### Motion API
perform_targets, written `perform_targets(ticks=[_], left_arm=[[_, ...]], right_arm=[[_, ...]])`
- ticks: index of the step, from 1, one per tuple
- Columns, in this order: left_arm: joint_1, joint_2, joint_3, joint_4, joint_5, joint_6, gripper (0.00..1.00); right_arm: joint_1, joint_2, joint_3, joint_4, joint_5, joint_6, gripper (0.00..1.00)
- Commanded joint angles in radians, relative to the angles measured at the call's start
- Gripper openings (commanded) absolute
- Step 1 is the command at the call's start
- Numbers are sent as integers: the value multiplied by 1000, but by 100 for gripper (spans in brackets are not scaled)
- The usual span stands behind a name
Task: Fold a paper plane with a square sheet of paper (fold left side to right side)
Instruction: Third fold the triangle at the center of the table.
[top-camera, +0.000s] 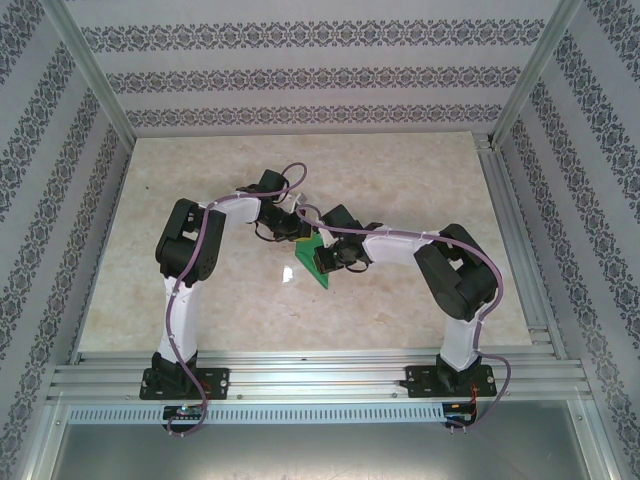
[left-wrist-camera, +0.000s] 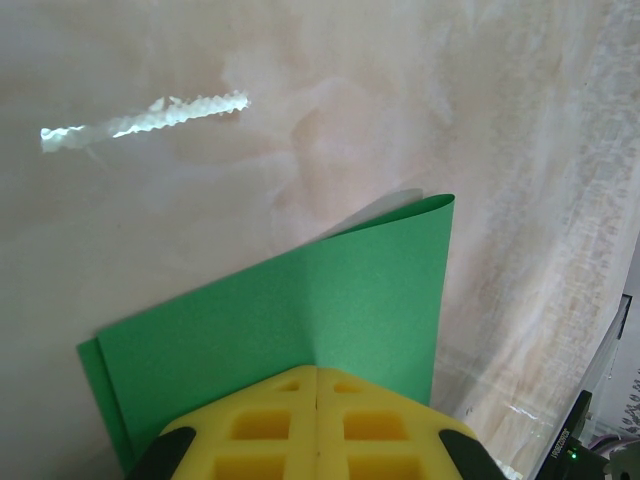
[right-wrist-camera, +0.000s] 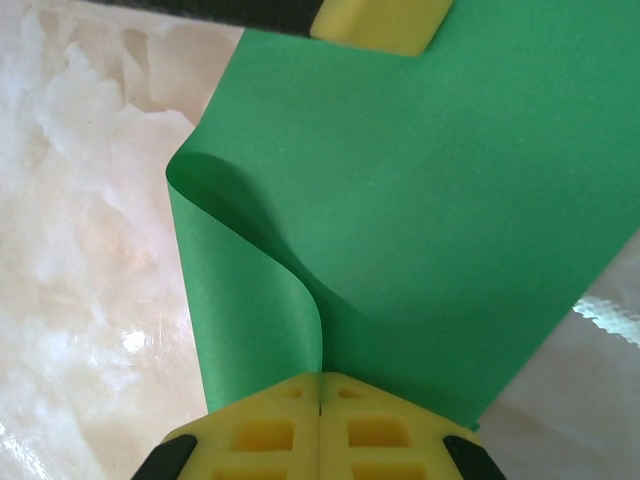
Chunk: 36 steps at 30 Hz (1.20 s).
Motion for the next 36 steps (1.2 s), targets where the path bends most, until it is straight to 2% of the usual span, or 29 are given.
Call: perform_targets(ticks=[1, 15, 19, 26, 31, 36], left_arm=[[-19, 63, -20, -23, -66, 19, 2], [-19, 56, -24, -17, -52, 19, 3], [-12, 15, -19, -20, -44, 24, 8], [51, -73, 14, -52, -11, 32, 25], [118, -155, -24, -71, -22, 46, 22], [145, -251, -175, -13, 24, 38, 9]], right_arm=[[-7, 25, 24, -14, 25, 4, 4], [-6, 24, -7, -28, 44, 3, 4], [2, 30, -3, -50, 53, -9, 4], [23, 53, -1, -79, 74, -25, 4], [31, 53, 3, -84, 80, -25, 4], [30, 55, 10, -87, 76, -27, 4]])
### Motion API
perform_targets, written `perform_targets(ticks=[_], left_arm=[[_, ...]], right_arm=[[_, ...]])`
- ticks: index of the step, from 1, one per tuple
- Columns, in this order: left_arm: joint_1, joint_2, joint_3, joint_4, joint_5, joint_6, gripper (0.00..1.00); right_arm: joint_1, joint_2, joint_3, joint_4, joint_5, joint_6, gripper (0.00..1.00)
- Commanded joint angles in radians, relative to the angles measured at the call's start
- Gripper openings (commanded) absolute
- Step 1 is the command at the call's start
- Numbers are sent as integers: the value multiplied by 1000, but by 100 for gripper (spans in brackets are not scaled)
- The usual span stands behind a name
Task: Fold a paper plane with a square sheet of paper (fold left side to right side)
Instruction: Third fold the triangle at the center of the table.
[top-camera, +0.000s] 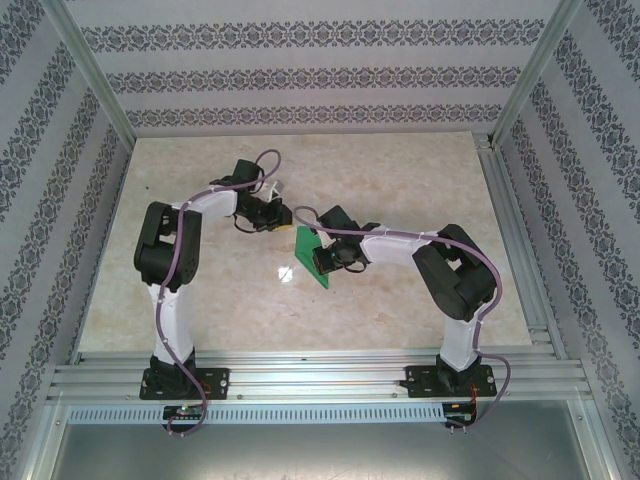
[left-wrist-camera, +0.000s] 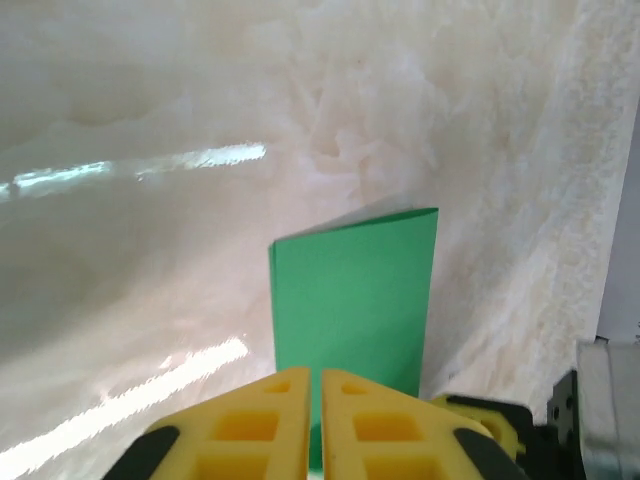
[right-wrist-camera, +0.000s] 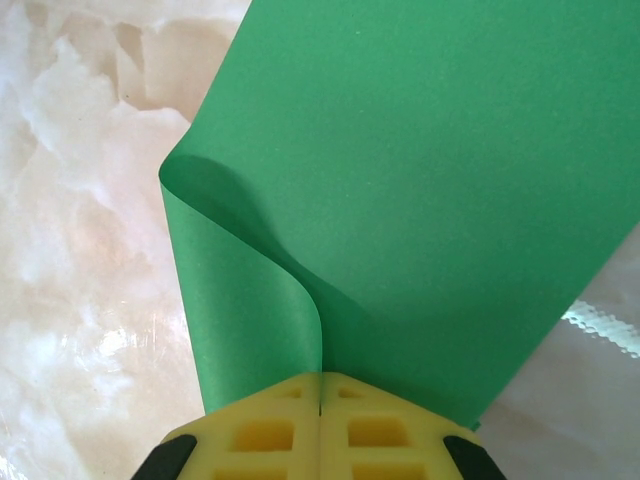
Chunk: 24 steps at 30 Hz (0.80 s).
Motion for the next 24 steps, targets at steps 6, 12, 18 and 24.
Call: perform_targets(ticks=[6, 12, 18, 24], left_arm=[[-36, -140, -280, 231, 164, -121, 5], [-104, -164, -380, 374, 187, -233, 4], [-152, -143, -360, 386, 157, -251, 4], [-183, -92, -300, 344, 121, -226, 4]], right_arm=[[8, 47, 1, -74, 32, -23, 4], [9, 43, -8, -72, 33, -24, 4], [9, 49, -4, -69, 30, -22, 4], [8, 46, -3, -70, 30, -25, 4]])
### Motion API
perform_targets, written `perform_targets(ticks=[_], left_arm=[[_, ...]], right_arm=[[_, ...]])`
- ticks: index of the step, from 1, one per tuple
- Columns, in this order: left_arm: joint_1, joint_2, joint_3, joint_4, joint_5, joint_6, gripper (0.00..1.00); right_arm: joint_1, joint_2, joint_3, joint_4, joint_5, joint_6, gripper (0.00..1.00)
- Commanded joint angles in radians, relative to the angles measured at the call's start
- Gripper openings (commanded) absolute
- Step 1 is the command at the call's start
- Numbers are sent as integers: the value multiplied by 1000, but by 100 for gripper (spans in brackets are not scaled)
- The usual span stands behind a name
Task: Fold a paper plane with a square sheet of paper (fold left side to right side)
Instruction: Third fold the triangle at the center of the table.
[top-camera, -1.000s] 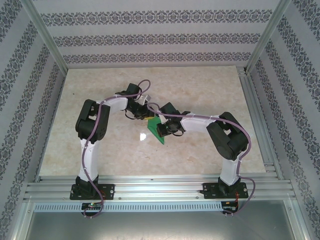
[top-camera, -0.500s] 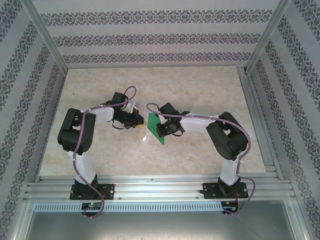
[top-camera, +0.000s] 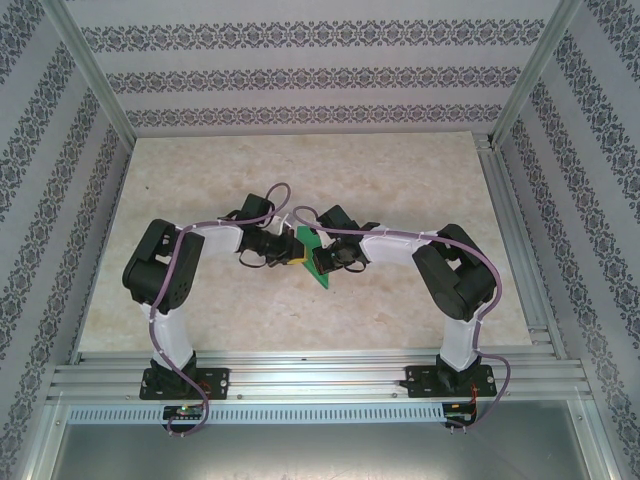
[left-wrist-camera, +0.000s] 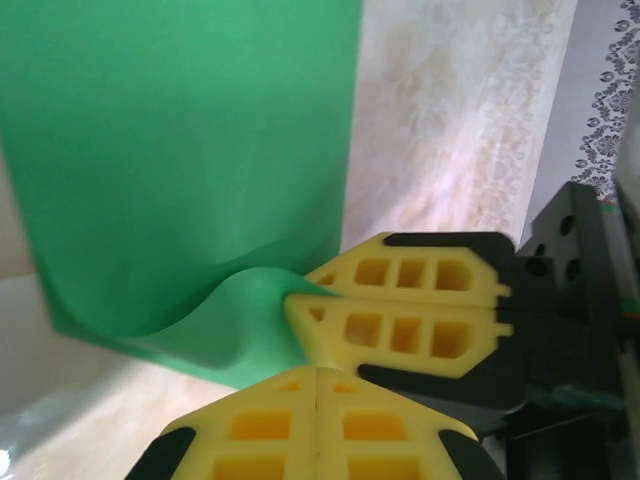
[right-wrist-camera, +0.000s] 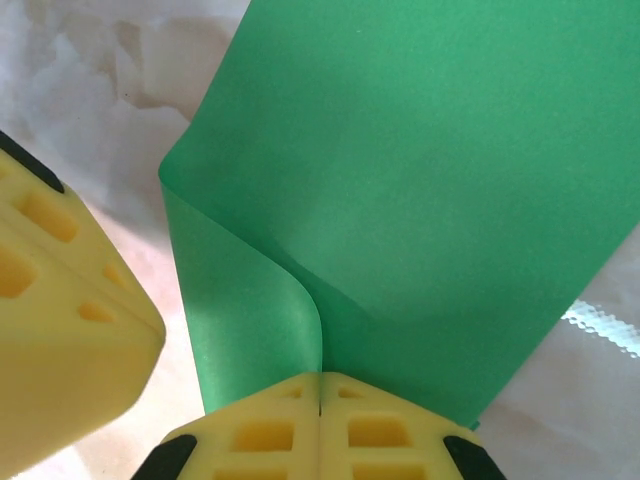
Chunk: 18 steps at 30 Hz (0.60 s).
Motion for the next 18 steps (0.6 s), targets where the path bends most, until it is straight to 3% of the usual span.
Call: perform_targets(ticks=[1, 18], left_arm=[[-21, 26, 52, 10, -23, 12, 4], [-31, 94, 56, -61, -127, 80, 4]], right_arm=[[7, 44, -10, -61, 30, -22, 4], [6, 46, -13, -60, 30, -21, 4]])
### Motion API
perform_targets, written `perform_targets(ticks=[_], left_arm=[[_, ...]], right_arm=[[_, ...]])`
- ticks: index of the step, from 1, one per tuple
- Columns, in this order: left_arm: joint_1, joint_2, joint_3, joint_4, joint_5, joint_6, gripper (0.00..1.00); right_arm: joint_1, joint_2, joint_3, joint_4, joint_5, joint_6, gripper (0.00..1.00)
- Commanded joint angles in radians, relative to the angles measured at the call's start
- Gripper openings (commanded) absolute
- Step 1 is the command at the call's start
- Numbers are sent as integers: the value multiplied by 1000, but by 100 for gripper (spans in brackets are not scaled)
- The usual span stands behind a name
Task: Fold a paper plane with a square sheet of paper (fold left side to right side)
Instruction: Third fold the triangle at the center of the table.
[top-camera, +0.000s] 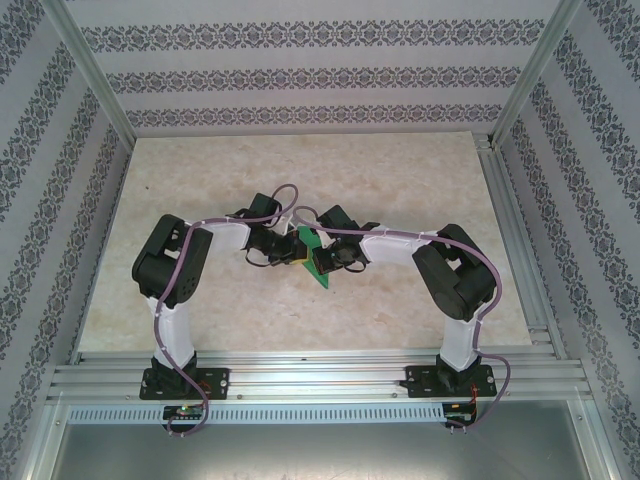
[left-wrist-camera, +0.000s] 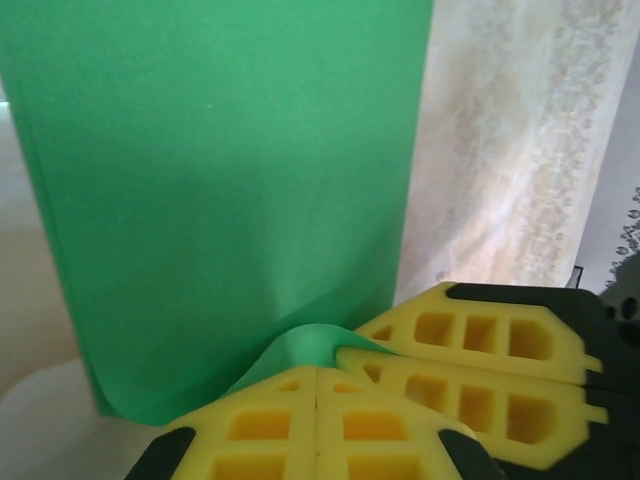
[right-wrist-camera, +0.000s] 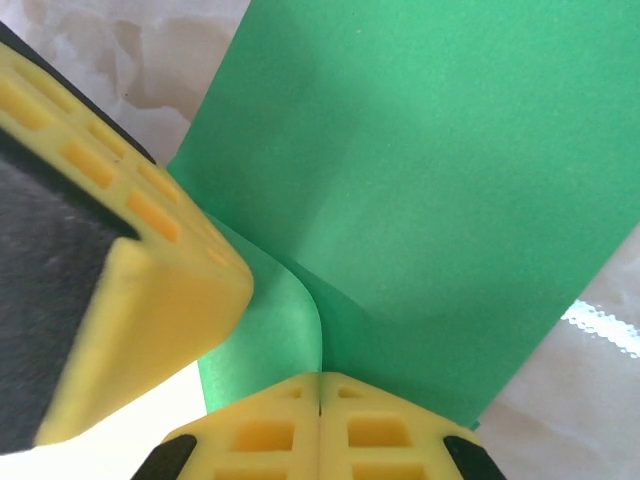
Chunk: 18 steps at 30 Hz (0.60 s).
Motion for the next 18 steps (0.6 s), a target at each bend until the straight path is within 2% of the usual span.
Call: perform_targets(ticks=[1, 9, 18], left_arm=[[-11, 29, 4, -14, -33, 35, 4], [-11, 61, -8, -50, -88, 68, 4], [-13, 70, -30, -90, -133, 102, 4]], right_arm=[[7, 45, -14, -60, 30, -21, 4], [-5, 12, -14, -62, 24, -15, 5], [-46, -148, 4, -157, 92, -5, 20]])
